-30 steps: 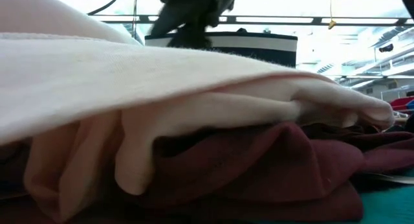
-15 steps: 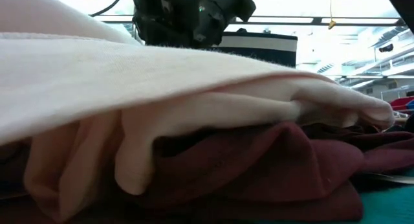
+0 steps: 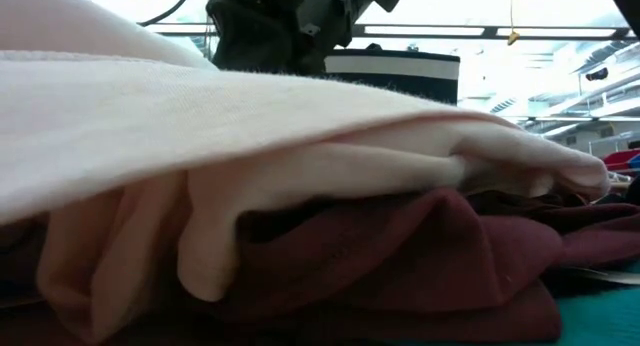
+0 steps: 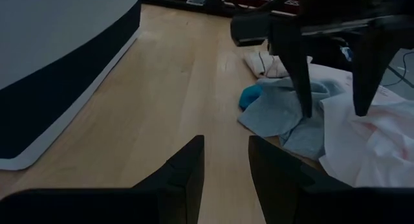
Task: Sort clothes
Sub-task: Put the white boxer into the blue laundry organizer, then put the gray shorts into the blue laundry organizer, then put the top blue sock into the blue laundry organizer
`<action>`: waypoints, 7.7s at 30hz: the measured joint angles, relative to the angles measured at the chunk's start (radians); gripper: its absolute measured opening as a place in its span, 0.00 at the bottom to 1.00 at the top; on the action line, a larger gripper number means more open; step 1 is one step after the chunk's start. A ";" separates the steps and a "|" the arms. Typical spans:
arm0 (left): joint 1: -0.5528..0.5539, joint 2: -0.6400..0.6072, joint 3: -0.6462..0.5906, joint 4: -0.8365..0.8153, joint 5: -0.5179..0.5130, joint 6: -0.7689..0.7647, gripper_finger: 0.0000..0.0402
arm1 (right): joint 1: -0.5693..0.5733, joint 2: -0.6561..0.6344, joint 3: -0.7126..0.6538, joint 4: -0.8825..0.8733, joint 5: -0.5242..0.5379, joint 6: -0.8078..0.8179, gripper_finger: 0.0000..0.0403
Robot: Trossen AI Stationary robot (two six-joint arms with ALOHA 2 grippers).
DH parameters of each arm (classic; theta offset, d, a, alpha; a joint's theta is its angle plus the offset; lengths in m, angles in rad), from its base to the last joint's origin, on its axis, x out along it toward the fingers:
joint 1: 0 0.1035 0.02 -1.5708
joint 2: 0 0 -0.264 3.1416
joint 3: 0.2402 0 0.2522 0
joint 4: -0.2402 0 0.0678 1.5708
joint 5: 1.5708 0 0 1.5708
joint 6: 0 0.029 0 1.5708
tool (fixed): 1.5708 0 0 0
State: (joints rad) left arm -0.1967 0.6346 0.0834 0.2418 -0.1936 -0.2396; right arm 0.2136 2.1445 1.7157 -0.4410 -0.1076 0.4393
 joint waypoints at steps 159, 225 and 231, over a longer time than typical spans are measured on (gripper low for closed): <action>-0.056 0.790 1.295 -0.902 -0.073 -0.073 0.00 | 0.499 -0.354 -0.029 -0.952 0.879 0.740 0.42; 0.425 0.639 1.479 -1.152 0.021 0.290 0.34 | 0.299 -0.611 -1.043 0.535 0.738 0.461 0.32; 0.315 0.394 1.173 -0.968 -0.024 0.194 0.34 | 0.290 -0.566 -1.043 0.596 0.740 0.383 0.32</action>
State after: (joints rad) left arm 0.1188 1.0287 1.2561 -0.7263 -0.2171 -0.0452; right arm 0.5035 1.5782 0.6731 0.1546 0.6320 0.8224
